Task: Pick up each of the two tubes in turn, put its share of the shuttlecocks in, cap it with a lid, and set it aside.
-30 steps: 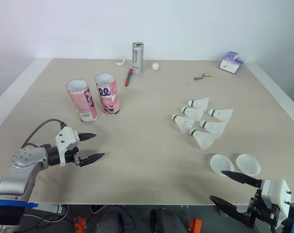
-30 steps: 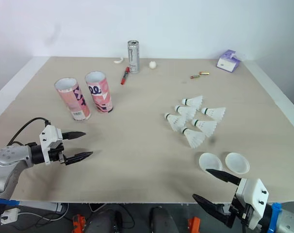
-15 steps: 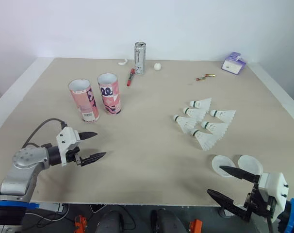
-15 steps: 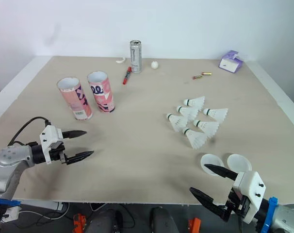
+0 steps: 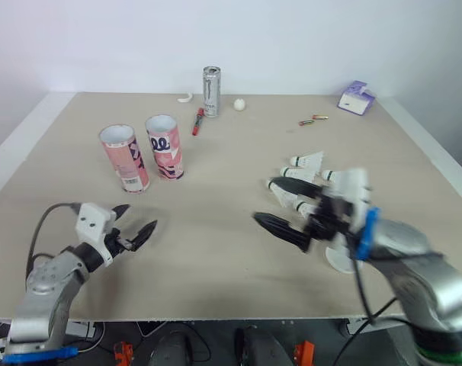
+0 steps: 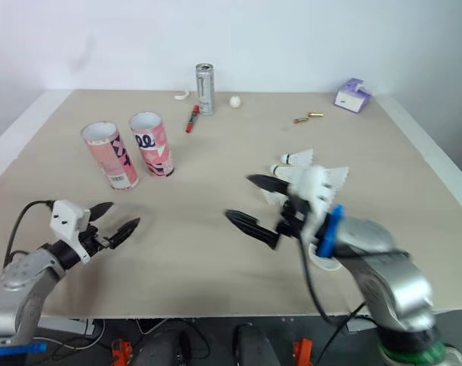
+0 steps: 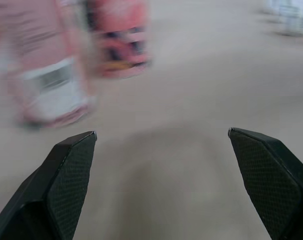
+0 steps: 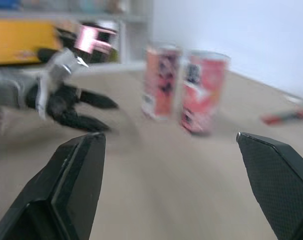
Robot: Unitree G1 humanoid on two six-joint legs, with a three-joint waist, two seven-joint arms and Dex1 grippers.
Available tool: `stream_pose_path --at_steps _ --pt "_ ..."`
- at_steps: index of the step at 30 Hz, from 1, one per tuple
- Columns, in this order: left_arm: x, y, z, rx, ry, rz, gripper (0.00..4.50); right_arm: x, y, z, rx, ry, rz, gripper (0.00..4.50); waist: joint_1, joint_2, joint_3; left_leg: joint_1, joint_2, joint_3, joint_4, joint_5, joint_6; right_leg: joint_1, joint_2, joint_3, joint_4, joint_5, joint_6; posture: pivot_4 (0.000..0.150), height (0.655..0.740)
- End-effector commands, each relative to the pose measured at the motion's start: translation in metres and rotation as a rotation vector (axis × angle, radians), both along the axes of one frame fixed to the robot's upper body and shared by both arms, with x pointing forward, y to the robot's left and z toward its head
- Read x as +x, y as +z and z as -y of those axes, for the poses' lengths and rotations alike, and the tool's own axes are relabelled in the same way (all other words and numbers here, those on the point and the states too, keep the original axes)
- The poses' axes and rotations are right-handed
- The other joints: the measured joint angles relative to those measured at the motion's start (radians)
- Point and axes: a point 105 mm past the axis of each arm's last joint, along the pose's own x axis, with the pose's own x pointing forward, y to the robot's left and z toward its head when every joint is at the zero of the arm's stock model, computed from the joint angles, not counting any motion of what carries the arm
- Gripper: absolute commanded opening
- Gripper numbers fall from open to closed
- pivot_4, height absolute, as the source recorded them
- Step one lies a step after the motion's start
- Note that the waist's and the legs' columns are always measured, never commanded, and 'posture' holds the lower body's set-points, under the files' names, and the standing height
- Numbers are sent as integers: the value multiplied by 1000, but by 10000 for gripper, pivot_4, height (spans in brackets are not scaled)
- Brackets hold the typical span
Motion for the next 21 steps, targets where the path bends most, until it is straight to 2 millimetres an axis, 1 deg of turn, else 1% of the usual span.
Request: stream_pose_path --at_steps 1,3,5,6,8,11,14,16,21 --pt "0 11 -10 18 117 53 43946 17 -11 -10 -47 42 6 45000 9 0 0 0 0 -1 0 0 0 0 0 0 0 0 0 1500 7400" --pt "2 10 -15 13 171 52 43946 24 -19 -14 -83 79 15 45000 16 0 0 -1 -2 0 0 0 0 0 -1 -1 0 0 0 1500 7400" --pt "9 9 -23 -23 239 48 43946 32 -31 -13 -147 110 23 45000 19 0 0 -2 -4 2 0 -1 1 -1 -4 0 0 3 0 1500 7400" --pt "13 9 -26 -35 261 44 43946 37 -34 -12 -164 114 25 45000 20 0 0 -2 -4 2 0 -1 1 -1 -4 0 0 3 0 1500 7400" --pt "20 9 -28 -51 269 40 43946 45 -33 -10 -169 114 26 45000 21 0 0 -2 -4 2 2 -1 1 -1 -4 -1 0 3 1 1500 7400" --pt "30 10 -27 -45 252 37 43946 50 -32 -11 -164 120 34 45000 21 0 0 -1 -2 3 4 -1 1 0 -3 -1 0 2 1 1500 7400" --pt "43 11 -29 -48 230 23 43946 50 -32 -15 -163 131 40 45000 21 0 0 -1 0 4 4 0 1 -1 -2 -1 0 4 -1 1500 7400" --pt "52 13 -29 -43 211 23 43946 50 -32 -17 -162 130 45 45000 22 0 0 -2 0 3 4 0 1 -1 -1 -1 1 6 -4 1500 7400" --pt "71 17 -27 -62 183 19 43946 49 -31 -20 -159 124 51 45000 22 0 0 -2 0 4 4 0 1 -1 -1 -1 1 7 -3 1500 7400"
